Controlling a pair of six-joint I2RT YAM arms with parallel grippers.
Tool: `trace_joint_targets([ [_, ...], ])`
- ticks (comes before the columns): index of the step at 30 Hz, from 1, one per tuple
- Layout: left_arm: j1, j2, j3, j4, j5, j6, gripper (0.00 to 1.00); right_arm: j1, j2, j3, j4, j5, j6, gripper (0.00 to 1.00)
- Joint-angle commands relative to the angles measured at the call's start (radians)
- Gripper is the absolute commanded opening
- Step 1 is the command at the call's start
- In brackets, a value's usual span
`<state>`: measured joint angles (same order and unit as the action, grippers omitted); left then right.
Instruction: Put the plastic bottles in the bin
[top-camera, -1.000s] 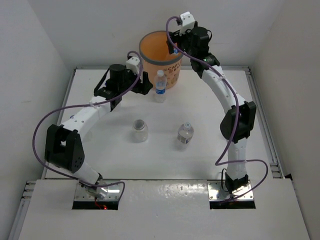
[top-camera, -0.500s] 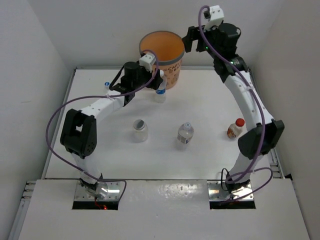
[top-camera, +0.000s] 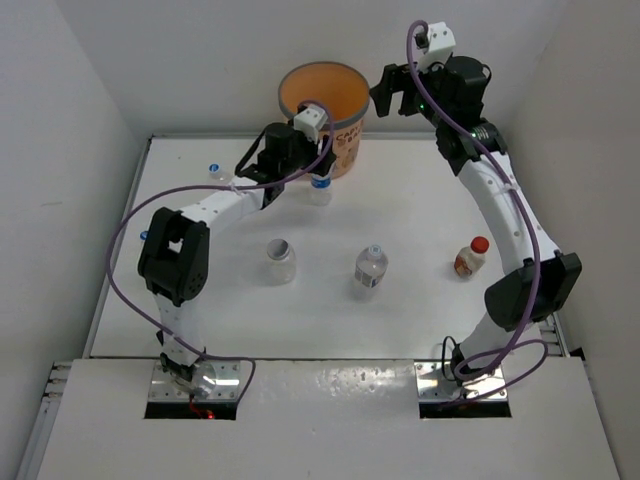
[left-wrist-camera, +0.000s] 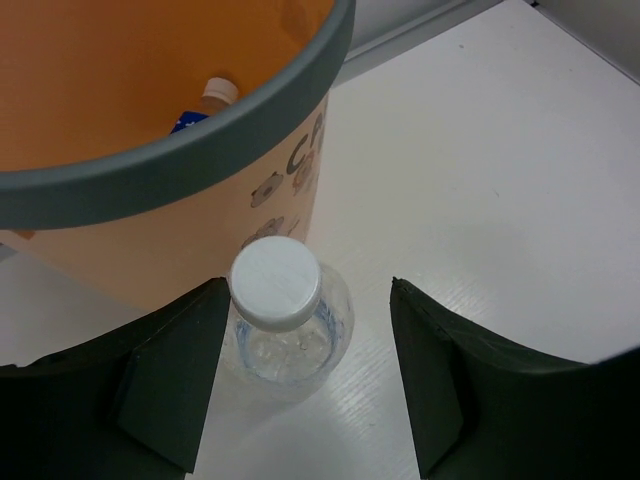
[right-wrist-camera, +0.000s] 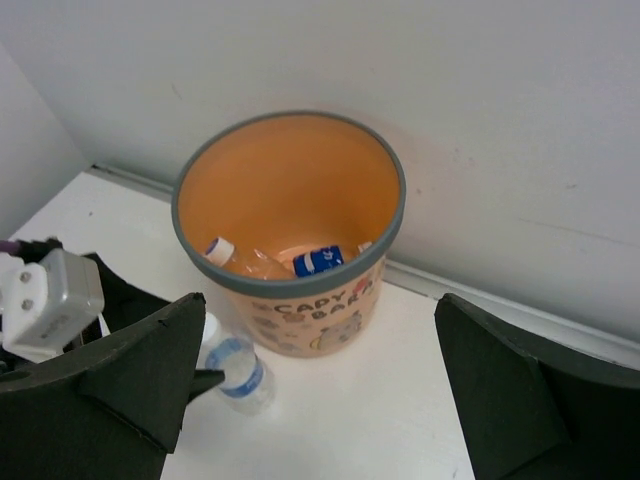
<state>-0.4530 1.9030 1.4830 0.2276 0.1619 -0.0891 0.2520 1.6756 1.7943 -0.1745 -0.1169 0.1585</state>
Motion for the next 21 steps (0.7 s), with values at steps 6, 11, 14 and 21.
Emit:
trace_joint_targets([
  [6, -0.004, 0.033, 0.063, 0.055, -0.053, 0.015, 0.62, -0.016, -0.085, -0.093, 0.023, -0.017, -0.025, 0.92],
  [11, -0.004, 0.042, 0.072, 0.055, -0.055, 0.015, 0.31, -0.031, -0.135, -0.167, 0.017, -0.02, -0.05, 0.92],
  [14, -0.004, -0.014, 0.047, 0.055, 0.01, 0.006, 0.11, -0.046, -0.154, -0.187, -0.012, -0.024, -0.059, 0.92],
  [21, -0.004, -0.303, -0.076, -0.043, 0.272, -0.087, 0.0, -0.14, -0.22, -0.211, -0.221, -0.084, -0.151, 0.92],
])
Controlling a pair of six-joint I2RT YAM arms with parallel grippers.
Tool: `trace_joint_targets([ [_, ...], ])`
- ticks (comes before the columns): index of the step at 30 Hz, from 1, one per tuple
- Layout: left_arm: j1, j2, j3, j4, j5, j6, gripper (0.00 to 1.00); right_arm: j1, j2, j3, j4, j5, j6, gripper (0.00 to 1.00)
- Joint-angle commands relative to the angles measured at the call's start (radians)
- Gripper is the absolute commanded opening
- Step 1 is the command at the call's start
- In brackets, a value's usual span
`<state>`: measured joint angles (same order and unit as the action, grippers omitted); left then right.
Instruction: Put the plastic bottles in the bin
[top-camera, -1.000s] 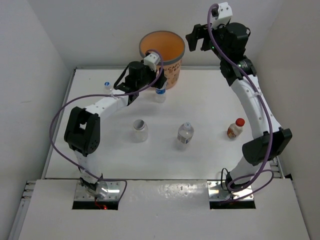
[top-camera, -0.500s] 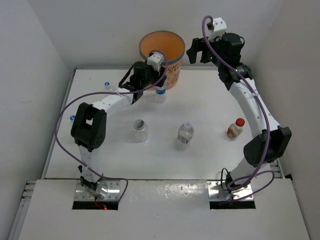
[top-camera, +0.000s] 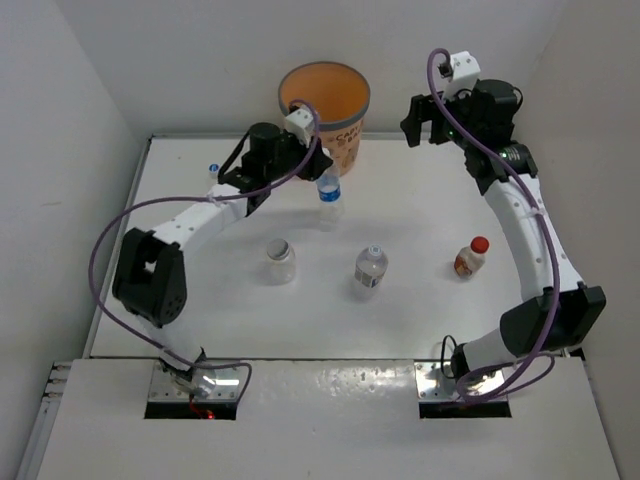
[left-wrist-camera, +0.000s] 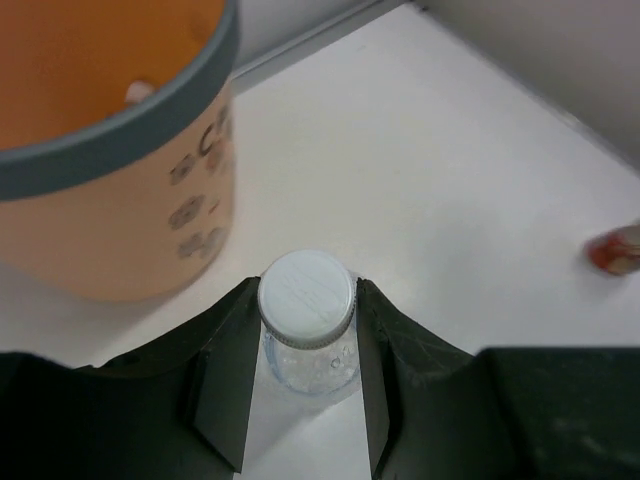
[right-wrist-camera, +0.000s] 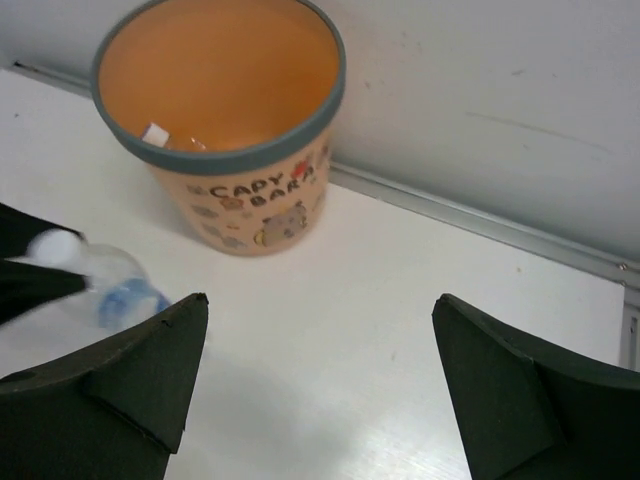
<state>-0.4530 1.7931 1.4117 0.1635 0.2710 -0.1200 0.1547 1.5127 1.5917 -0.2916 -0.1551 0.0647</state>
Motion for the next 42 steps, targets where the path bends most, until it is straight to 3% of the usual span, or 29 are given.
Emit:
trace_joint_targets([
  [1, -0.004, -0.217, -0.005, 0.01, 0.195, -0.079, 0.0, -0.055, -0.06, -0.03, -0.116, -0.093, -0.057, 0.92],
  [5, -0.013, -0.276, 0.124, -0.073, 0.226, -0.138, 0.0, -0.151, -0.104, -0.084, -0.24, -0.256, -0.037, 0.92],
  [7, -0.013, -0.267, 0.193, -0.094, 0.168, -0.138, 0.0, -0.193, -0.138, -0.134, -0.259, -0.364, -0.029, 0.92],
  [9, -0.013, -0.21, 0.364, -0.137, 0.049, -0.093, 0.0, -0.193, -0.187, -0.182, -0.277, -0.427, -0.032, 0.94],
  [13, 0.034, -0.068, 0.533, -0.107, -0.148, -0.032, 0.0, -0.162, -0.301, -0.336, -0.238, -0.428, -0.055, 0.94],
  [17, 0.046, 0.124, 0.716, -0.094, -0.234, 0.015, 0.0, -0.048, -0.384, -0.432, -0.228, -0.393, -0.106, 0.95],
  [23, 0.056, 0.334, 0.822, -0.042, -0.331, 0.134, 0.0, 0.077, -0.428, -0.504, -0.23, -0.328, -0.163, 0.95],
  [24, 0.056, 0.351, 0.822, -0.042, -0.343, 0.146, 0.03, 0.101, -0.431, -0.509, -0.228, -0.313, -0.167, 0.95],
  [25, 0.056, 0.37, 0.832, -0.042, -0.357, 0.158, 0.43, 0.129, -0.427, -0.519, -0.219, -0.292, -0.174, 0.95],
  [27, 0.056, 0.423, 0.86, -0.1, -0.414, 0.158, 1.0, 0.193, -0.424, -0.548, -0.202, -0.244, -0.183, 0.96],
  [31, 0.069, 0.408, 0.886, -0.217, -0.431, 0.116, 1.0, 0.246, -0.447, -0.636, -0.101, -0.205, -0.204, 0.96],
  [36, 0.163, 0.192, 0.658, -0.184, -0.193, -0.073, 1.0, 0.279, -0.424, -0.647, -0.06, -0.218, -0.204, 0.96],
  [42, 0.221, -0.047, 0.486, -0.174, -0.089, -0.158, 1.0, 0.298, -0.418, -0.688, -0.026, -0.231, -0.178, 0.96],
])
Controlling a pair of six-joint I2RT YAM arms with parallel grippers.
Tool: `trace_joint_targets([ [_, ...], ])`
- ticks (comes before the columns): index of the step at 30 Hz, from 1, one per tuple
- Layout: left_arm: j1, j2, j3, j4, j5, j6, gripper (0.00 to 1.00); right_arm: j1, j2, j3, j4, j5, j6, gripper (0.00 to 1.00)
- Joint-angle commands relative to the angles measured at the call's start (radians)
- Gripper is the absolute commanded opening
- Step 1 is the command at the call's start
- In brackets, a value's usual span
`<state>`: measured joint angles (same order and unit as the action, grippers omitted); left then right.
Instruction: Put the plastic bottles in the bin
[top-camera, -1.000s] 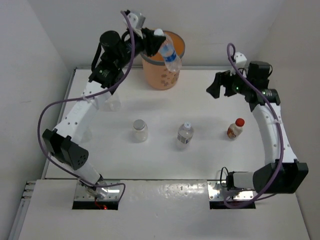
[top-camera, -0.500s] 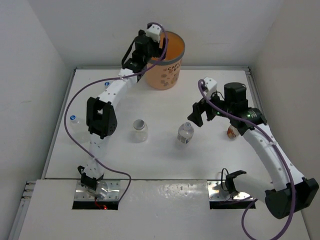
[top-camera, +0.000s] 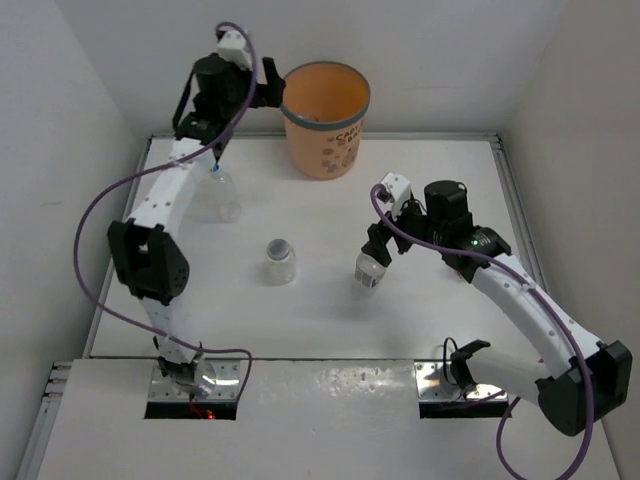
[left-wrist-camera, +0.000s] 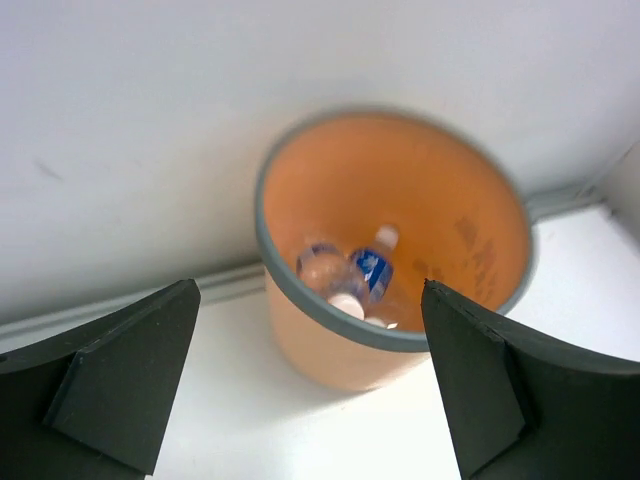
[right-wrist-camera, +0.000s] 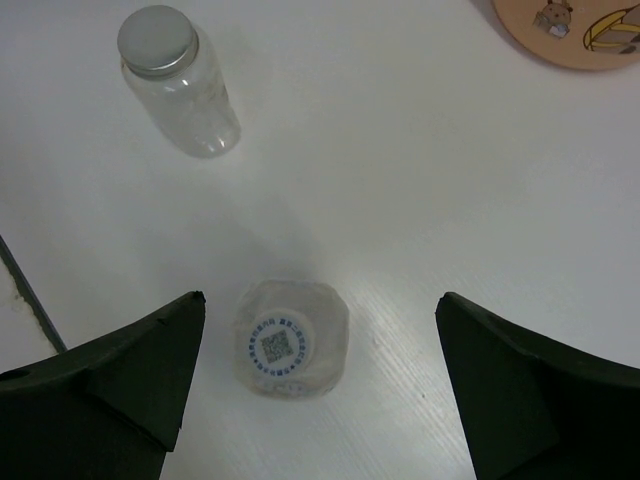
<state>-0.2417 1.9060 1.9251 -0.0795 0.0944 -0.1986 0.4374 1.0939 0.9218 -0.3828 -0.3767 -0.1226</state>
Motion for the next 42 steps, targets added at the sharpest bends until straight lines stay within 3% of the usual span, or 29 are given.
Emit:
trace_joint_targets([
  [1, 0.027, -0.183, -0.04, 0.069, 0.088, -0.088, 1.0, 0.017, 0.0, -0.034, 0.068, -0.011, 0.015, 0.96],
  [9, 0.267, -0.386, -0.098, -0.065, 0.132, -0.196, 1.0, 0.043, -0.002, -0.092, 0.076, 0.01, 0.034, 0.92],
  [12, 0.372, -0.493, -0.165, -0.121, 0.146, -0.161, 1.0, 0.043, -0.005, -0.104, 0.081, 0.035, 0.029, 0.84],
  [21, 0.674, -0.815, -0.501, -0.466, 0.148, 0.086, 1.0, 0.041, 0.007, -0.115, 0.154, 0.071, 0.021, 0.42],
  [25, 0.81, -0.884, -0.564, -0.615, 0.31, 0.16, 1.0, 0.043, 0.024, -0.057, 0.127, 0.053, 0.026, 0.14],
  [28, 0.87, -0.897, -0.574, -0.678, 0.434, 0.221, 1.0, 0.047, 0.038, 0.06, 0.09, 0.035, 0.053, 0.02],
  [30, 0.906, -0.888, -0.583, -0.746, 0.556, 0.258, 1.0, 0.057, 0.066, 0.184, 0.065, 0.035, 0.06, 0.0],
  [34, 0.917, -0.851, -0.594, -0.802, 0.564, 0.284, 1.0, 0.057, 0.132, 0.417, 0.053, 0.022, 0.086, 0.0],
  [42, 0.889, -0.901, -0.745, -0.766, 0.282, 0.242, 1.0, 0.051, 0.32, 0.745, 0.079, 0.002, 0.106, 0.0],
])
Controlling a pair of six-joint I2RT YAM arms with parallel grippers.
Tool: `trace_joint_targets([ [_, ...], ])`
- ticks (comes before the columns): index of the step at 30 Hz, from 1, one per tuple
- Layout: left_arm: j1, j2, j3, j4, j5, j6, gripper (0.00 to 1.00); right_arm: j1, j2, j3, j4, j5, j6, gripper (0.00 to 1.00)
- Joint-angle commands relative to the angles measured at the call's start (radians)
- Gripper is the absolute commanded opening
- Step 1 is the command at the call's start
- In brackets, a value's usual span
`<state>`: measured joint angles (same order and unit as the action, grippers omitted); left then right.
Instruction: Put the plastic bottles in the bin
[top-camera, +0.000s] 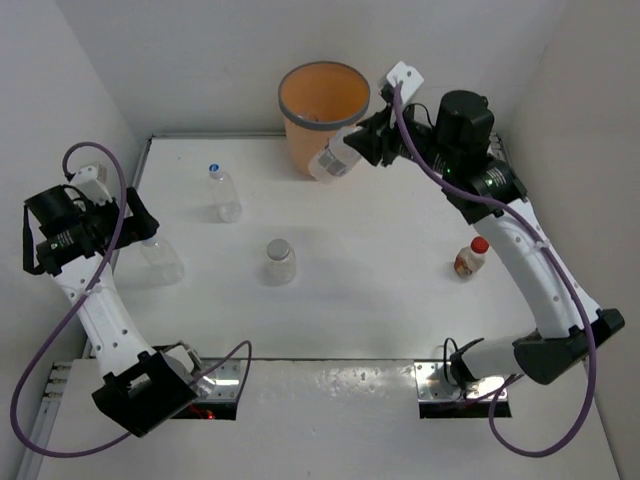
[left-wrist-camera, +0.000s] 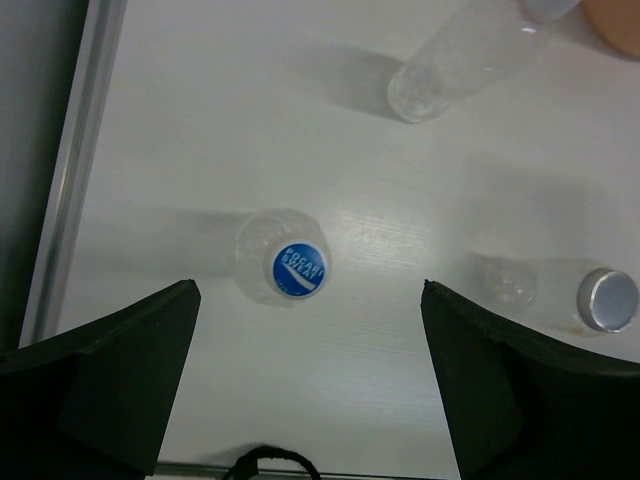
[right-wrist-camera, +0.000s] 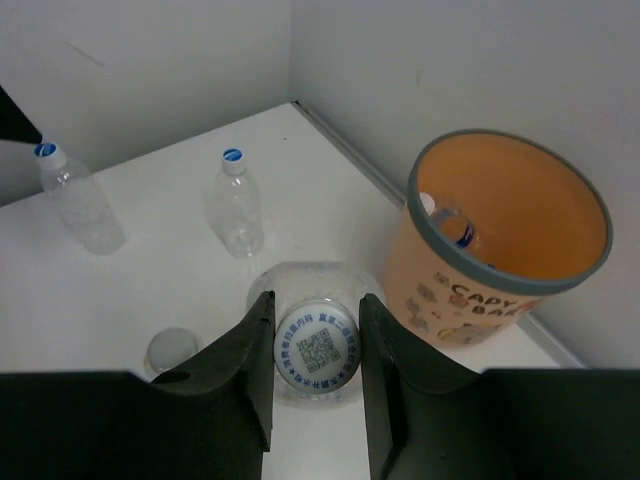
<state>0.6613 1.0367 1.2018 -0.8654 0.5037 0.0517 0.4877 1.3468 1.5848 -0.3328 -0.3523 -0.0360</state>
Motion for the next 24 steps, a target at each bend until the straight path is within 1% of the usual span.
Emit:
trace_joint_targets([
  [1, -0.023, -0.032, -0.022, 0.02, -0.152, -0.025, 1.0, -0.001, 0.081, 0.125, 0.029, -0.02, 0.018, 0.0],
  [3, -0.045, -0.032, -0.045, 0.02, -0.18, -0.045, 1.0, -0.014, 0.118, 0.19, 0.043, -0.02, 0.019, 0.0],
  [4, -0.045, -0.032, -0.045, 0.029, -0.192, -0.055, 1.0, -0.018, 0.149, 0.257, 0.043, -0.02, 0.024, 0.0],
  [7, -0.057, -0.032, -0.067, 0.04, -0.192, -0.073, 1.0, -0.052, 0.219, 0.348, 0.043, -0.013, 0.03, 0.0],
  [9, -0.081, -0.021, -0.08, 0.04, -0.208, -0.084, 1.0, -0.057, 0.256, 0.405, 0.049, 0.015, 0.086, 0.0],
  [11, -0.097, -0.012, -0.103, 0.04, -0.228, -0.084, 1.0, -0.064, 0.296, 0.455, 0.058, 0.062, 0.076, 0.0],
  [15, -0.141, -0.001, -0.136, 0.04, -0.258, -0.104, 0.99, -0.063, 0.327, 0.463, 0.156, 0.147, 0.05, 0.0],
  [18, -0.155, 0.008, -0.146, 0.058, -0.271, -0.113, 0.97, -0.069, 0.373, 0.471, 0.231, 0.214, 0.044, 0.0],
  [19, -0.169, 0.008, -0.146, 0.068, -0.283, -0.113, 0.97, -0.069, 0.382, 0.475, 0.257, 0.232, 0.0, 0.0],
  [22, -0.192, 0.008, -0.156, 0.068, -0.292, -0.122, 0.97, -0.089, 0.434, 0.486, 0.328, 0.251, 0.001, 0.0],
  [23, -0.201, 0.008, -0.156, 0.077, -0.292, -0.133, 0.97, -0.101, 0.474, 0.495, 0.357, 0.253, 0.001, 0.0],
  [24, -0.201, 0.008, -0.156, 0.077, -0.292, -0.133, 0.97, -0.109, 0.492, 0.515, 0.359, 0.253, 0.002, 0.0],
])
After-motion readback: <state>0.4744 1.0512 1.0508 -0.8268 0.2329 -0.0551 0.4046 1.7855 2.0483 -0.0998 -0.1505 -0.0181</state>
